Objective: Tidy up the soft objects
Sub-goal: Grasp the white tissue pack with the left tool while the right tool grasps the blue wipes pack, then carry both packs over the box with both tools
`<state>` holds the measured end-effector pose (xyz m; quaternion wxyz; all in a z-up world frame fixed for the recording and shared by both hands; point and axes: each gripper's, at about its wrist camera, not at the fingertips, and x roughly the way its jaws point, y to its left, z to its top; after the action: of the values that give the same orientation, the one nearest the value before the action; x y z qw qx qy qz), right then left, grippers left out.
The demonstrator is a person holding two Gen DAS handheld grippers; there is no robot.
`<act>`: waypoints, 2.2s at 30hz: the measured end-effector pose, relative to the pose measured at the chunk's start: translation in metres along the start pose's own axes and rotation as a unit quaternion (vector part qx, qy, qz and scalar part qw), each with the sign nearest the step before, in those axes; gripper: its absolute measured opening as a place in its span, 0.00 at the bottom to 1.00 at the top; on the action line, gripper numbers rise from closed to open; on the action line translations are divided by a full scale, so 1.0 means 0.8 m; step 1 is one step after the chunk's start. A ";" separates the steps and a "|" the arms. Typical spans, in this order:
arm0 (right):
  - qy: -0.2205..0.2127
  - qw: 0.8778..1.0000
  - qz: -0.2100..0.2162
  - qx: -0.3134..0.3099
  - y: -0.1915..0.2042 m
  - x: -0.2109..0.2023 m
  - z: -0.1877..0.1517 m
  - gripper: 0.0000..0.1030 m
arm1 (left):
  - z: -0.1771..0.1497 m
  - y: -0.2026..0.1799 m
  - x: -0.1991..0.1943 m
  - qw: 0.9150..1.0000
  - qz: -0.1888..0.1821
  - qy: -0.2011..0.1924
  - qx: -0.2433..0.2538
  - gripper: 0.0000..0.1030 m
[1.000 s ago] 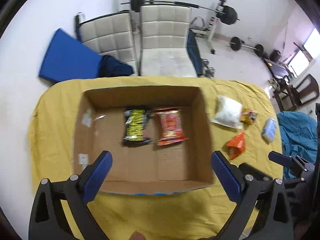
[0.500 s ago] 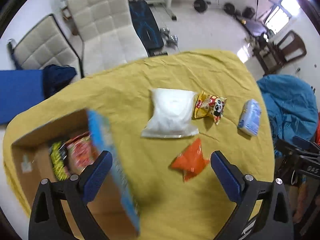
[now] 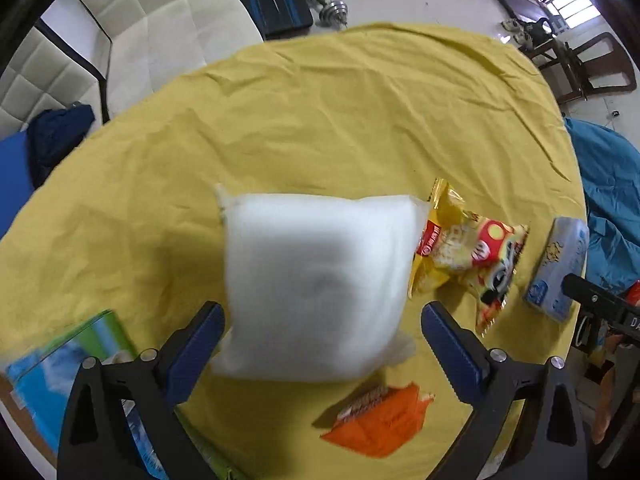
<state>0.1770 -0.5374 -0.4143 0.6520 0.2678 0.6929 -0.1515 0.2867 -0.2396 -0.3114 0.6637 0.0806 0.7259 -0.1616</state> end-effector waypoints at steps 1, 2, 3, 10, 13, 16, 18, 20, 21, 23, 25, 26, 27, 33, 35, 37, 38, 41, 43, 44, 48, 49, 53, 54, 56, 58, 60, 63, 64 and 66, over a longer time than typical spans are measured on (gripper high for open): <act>0.004 1.000 0.000 0.003 -0.002 0.006 0.002 1.00 | 0.003 0.000 0.007 1.000 0.001 0.007 0.000 0.98; 0.008 1.000 0.003 0.008 -0.003 0.014 0.005 1.00 | 0.006 -0.001 0.014 1.000 0.004 0.013 0.001 0.98; 0.011 1.000 0.004 0.010 -0.004 0.018 0.006 1.00 | 0.008 0.000 0.021 1.000 0.005 0.018 0.001 0.98; 0.025 1.000 -0.010 0.010 0.001 0.042 0.011 0.81 | 0.010 0.005 0.048 1.000 0.005 0.030 -0.006 0.79; 0.023 0.999 -0.036 0.000 0.005 0.048 0.010 0.61 | 0.004 0.001 0.046 1.000 0.011 0.018 -0.006 0.74; 0.015 0.999 -0.047 -0.006 0.009 0.044 0.012 0.49 | -0.005 -0.008 0.036 1.000 0.015 0.006 -0.008 0.71; 0.009 0.999 -0.052 -0.008 0.011 0.041 0.009 0.43 | -0.015 -0.008 0.029 1.000 0.020 -0.005 -0.011 0.70; 0.004 0.998 -0.057 -0.014 0.017 0.037 0.005 0.41 | -0.022 -0.005 0.021 1.000 0.021 -0.012 -0.015 0.70; 0.002 0.998 -0.060 -0.017 0.018 0.033 0.002 0.40 | -0.027 -0.008 0.016 0.999 0.022 -0.018 -0.016 0.70; -0.006 0.998 -0.065 -0.023 0.025 0.027 -0.003 0.39 | -0.039 -0.011 0.002 0.999 0.022 -0.033 -0.017 0.70; -0.013 0.997 -0.066 -0.030 0.025 0.015 -0.007 0.38 | -0.045 -0.016 -0.013 0.999 0.020 -0.045 -0.019 0.70; -0.017 0.997 -0.066 -0.033 0.024 0.007 -0.009 0.38 | -0.050 -0.011 -0.023 0.998 0.018 -0.052 -0.020 0.70; -0.020 0.997 -0.066 -0.036 0.026 0.001 -0.012 0.38 | -0.056 -0.012 -0.031 0.998 0.020 -0.060 -0.020 0.70; -0.043 0.996 -0.052 -0.056 0.044 -0.038 -0.041 0.38 | -0.080 -0.011 -0.080 0.994 0.032 -0.100 -0.021 0.70; -0.053 0.995 -0.045 -0.066 0.057 -0.055 -0.056 0.37 | -0.083 -0.007 -0.093 0.993 0.032 -0.110 -0.018 0.70; -0.064 0.994 -0.037 -0.080 0.074 -0.073 -0.074 0.37 | -0.092 -0.001 -0.108 0.992 0.033 -0.124 -0.013 0.70; -0.068 0.993 -0.031 -0.088 0.083 -0.082 -0.085 0.37 | -0.096 0.001 -0.114 0.991 0.036 -0.132 -0.012 0.70; -0.083 0.990 -0.016 -0.109 0.110 -0.107 -0.116 0.37 | -0.127 0.002 -0.148 0.983 0.058 -0.175 -0.016 0.70; -0.091 0.988 -0.008 -0.123 0.128 -0.119 -0.135 0.37 | -0.135 0.017 -0.161 0.981 0.052 -0.187 -0.020 0.70; -0.093 0.987 -0.004 -0.130 0.140 -0.125 -0.147 0.37 | -0.141 0.023 -0.168 0.980 0.048 -0.192 -0.025 0.70; -0.105 0.980 0.014 -0.166 0.189 -0.146 -0.196 0.38 | -0.167 0.050 -0.195 0.976 0.040 -0.212 -0.038 0.70; -0.107 0.979 0.018 -0.173 0.198 -0.149 -0.206 0.37 | -0.177 0.059 -0.204 0.974 0.039 -0.217 -0.042 0.70; -0.111 0.971 0.033 -0.207 0.249 -0.162 -0.252 0.37 | -0.211 0.094 -0.233 0.970 0.034 -0.235 -0.056 0.70; -0.111 0.969 0.037 -0.218 0.266 -0.163 -0.265 0.37 | -0.222 0.106 -0.243 0.968 0.036 -0.241 -0.060 0.70; -0.109 0.966 0.042 -0.232 0.292 -0.163 -0.283 0.37 | -0.237 0.130 -0.257 0.965 0.039 -0.249 -0.068 0.70; -0.107 0.961 0.048 -0.249 0.320 -0.161 -0.303 0.37 | -0.253 0.159 -0.271 0.962 0.044 -0.258 -0.079 0.70; -0.104 0.957 0.051 -0.266 0.351 -0.157 -0.325 0.37 | -0.269 0.188 -0.284 0.958 0.058 -0.265 -0.088 0.70; -0.098 0.952 0.053 -0.284 0.387 -0.147 -0.350 0.37 | -0.290 0.225 -0.298 0.954 0.073 -0.273 -0.103 0.70; -0.095 0.951 0.053 -0.290 0.399 -0.143 -0.359 0.37 | -0.296 0.235 -0.301 0.952 0.076 -0.276 -0.108 0.70; -0.091 0.948 0.052 -0.299 0.419 -0.132 -0.375 0.37 | -0.307 0.259 -0.304 0.950 0.084 -0.278 -0.117 0.70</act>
<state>0.1219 -0.1161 -0.2323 0.7694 0.0816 0.6292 0.0734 0.1508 0.0616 -0.0804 0.8552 0.0146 0.5169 -0.0348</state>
